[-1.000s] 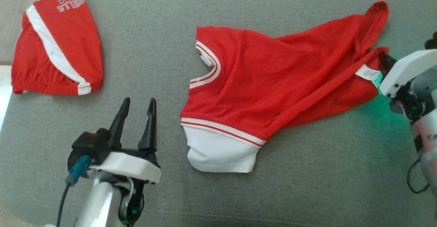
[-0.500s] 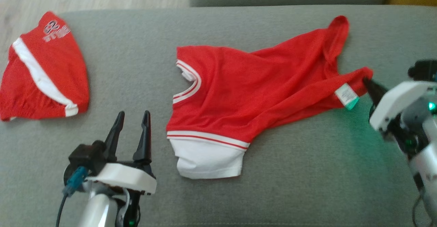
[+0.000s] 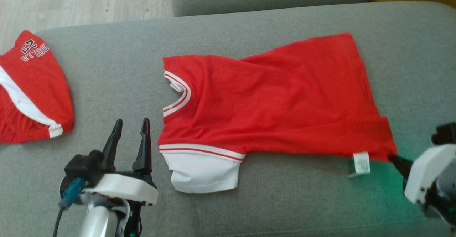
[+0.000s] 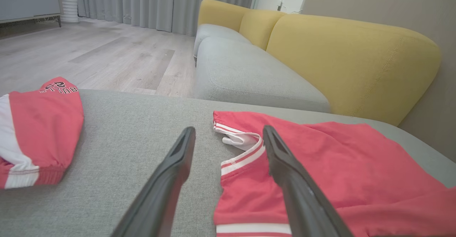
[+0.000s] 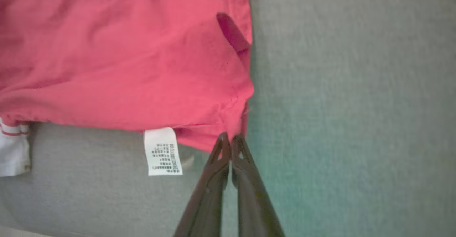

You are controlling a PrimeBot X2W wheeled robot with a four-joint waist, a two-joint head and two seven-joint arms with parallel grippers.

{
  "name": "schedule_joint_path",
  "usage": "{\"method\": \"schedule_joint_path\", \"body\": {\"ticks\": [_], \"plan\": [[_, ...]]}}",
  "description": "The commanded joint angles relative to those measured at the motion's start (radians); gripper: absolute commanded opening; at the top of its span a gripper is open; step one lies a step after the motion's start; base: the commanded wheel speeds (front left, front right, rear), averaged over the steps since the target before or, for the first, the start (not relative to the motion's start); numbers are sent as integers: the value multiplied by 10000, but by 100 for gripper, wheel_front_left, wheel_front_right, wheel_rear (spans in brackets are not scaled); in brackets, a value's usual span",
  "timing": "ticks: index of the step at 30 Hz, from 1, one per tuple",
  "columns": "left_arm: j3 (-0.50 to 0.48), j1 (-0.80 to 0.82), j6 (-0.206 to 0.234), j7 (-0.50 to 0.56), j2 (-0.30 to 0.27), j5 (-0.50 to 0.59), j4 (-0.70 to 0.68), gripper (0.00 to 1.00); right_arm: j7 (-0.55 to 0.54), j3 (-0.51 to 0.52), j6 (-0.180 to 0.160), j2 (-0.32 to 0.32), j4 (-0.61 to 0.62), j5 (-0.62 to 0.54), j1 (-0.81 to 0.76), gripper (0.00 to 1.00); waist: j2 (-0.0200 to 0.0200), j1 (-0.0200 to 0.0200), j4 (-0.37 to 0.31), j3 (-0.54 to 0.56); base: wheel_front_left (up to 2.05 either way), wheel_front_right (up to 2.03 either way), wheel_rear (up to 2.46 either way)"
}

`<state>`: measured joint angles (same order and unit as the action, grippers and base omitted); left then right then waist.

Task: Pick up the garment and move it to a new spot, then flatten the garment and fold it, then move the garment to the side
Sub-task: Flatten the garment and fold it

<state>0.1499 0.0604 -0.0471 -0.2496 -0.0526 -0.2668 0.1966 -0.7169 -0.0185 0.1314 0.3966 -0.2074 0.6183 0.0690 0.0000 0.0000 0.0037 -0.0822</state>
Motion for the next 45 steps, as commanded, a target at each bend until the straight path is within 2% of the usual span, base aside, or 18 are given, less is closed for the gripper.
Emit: {"method": "schedule_joint_path", "body": {"ticks": [1, 4, 5, 6, 10, 13, 16, 19, 20, 21, 26, 30, 40, 45], "plan": [[-315, 183, 47, -122, -121, -3, -342, 100, -248, 146, -7, 95, 501, -279, 42, 0, 0, 0, 9, -25, 0, 0, 0], [-274, 222, 30, -122, -121, -6, -311, 100, -1090, 801, -7, -386, 688, -1021, -382, 0, 0, 0, 46, -44, 0, 0, 0], [-258, 235, 23, -122, -121, -8, -300, 100, -1259, 1024, -7, -549, 729, -1307, -471, 15, 0, 0, 66, -51, 0, 0, 0], [-243, 244, 14, -122, -125, -10, -288, 100, -1381, 1225, -7, -724, 766, -1577, -536, 100, 0, 0, 88, -51, 0, 0, 0], [-231, 227, -3, -122, -174, -37, -226, 100, -1750, 1755, -7, -1394, 1139, -2294, -709, 100, 0, 0, 153, 7, 0, 0, 0], [-251, 167, 15, -122, -209, -62, -192, 100, -1470, 1947, -7, -1622, 1808, -2592, -636, 100, 0, 0, 150, 112, 0, 0, 0], [-267, 103, 43, -122, -230, -88, -180, 100, -261, 2229, -7, -2010, 2565, -2697, -322, 100, 0, 0, 124, 229, 0, 0, 0], [-252, 36, 73, -122, -223, -107, -187, 100, 1415, 2413, -7, -2638, 2929, -2736, -41, 100, 0, 0, 96, 362, 0, 0, 0], [-245, 10, 81, -122, -221, -115, -188, 100, 1996, 2466, -7, -2785, 2907, -2754, 14, 100, 0, 0, 85, 399, 0, 0, 0], [-245, 10, 81, -122, -221, -115, -188, 100, 1996, 2466, -7, -2785, 2907, -2754, 14, 100, 0, 0, 85, 399, 0, 0, 0], [-253, -170, 77, -122, -233, -180, -177, 100, 4608, 2264, -7, -3214, 2403, -2868, -84, 100, 0, 0, 33, 587, 0, 0, 0], [-257, -300, 92, -122, -233, -228, -174, 100, 5785, 2103, -7, -3368, 1637, -2884, -211, 100, 0, 0, 20, 613, 0, 0, 0], [-122, -182, 58, -32, -339, -255, -95, 100, 6304, 1735, -7, -3435, 794, -2985, 116, 100, 0, 0, 1, 620, 0, 0, 0], [123, 253, -199, 634, -566, -326, -29, 100, 6335, 1583, -7, -3446, 616, -2918, 232, 100, 0, 0, -123, 512, 0, 0, 0]]}}
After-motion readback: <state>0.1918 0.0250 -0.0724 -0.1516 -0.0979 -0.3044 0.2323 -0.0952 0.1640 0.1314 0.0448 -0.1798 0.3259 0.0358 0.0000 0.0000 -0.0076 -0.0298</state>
